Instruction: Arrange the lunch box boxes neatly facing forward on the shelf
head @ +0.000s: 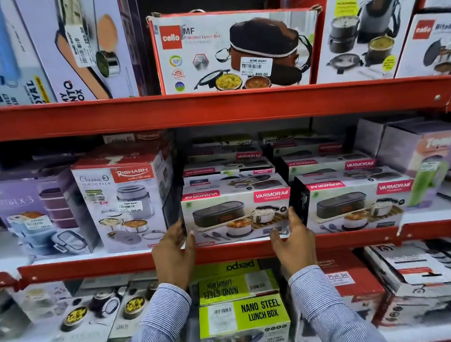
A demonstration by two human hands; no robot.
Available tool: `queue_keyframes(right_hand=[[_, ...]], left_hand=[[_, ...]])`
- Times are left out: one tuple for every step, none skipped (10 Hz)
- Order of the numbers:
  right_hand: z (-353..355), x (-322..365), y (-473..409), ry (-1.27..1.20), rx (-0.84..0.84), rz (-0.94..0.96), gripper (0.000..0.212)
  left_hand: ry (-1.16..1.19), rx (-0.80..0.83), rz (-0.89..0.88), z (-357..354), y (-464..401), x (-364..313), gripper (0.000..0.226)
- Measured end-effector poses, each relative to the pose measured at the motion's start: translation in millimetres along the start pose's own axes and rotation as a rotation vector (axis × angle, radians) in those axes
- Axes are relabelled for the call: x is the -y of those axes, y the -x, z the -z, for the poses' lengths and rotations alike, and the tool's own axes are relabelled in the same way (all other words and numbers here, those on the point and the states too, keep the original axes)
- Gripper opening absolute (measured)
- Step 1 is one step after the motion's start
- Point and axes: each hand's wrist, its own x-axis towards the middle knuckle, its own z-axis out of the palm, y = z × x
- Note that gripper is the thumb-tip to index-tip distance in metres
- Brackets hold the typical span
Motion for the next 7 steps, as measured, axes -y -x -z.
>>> queue_keyframes(right_hand=[[3.1, 0.1, -1.6, -0.017, 0.011, -0.004, 0.068], [6.4, -1.3, 0.9, -0.037, 0.011, 0.006, 0.064], [9.6, -2.6, 4.1, -0.056, 0.013, 0.005, 0.060], [11.8, -4.8, 6.9, -0.059, 0.011, 0.016, 0.058], [12.4, -8.4, 8.5, -0.060, 0.009, 0.026, 0.055], [12.5, -10.4, 8.6, -0.070, 0.009, 0.040, 0.055], [13.9, -9.8, 9.6, -0.083, 0.010, 0.028, 0.054]], left_hand=[[-0.003, 0.010, 0.002, 0.0, -2.5, -0.7, 0.042], [0.007, 0.003, -0.013, 1.0, -2.6, -1.7, 0.042], [-0.003, -0.011, -0.023, 1.7, -0.9, -1.4, 0.039], [-0.005, -0.022, -0.047, 2.7, 1.1, -2.8, 0.037], [-0.009, -0.026, -0.050, 4.2, 1.5, -2.6, 0.038], [-0.014, -0.020, -0.068, 4.6, 2.1, -1.7, 0.036], [-0.011, -0.017, -0.042, 4.7, 1.3, 1.0, 0.038]])
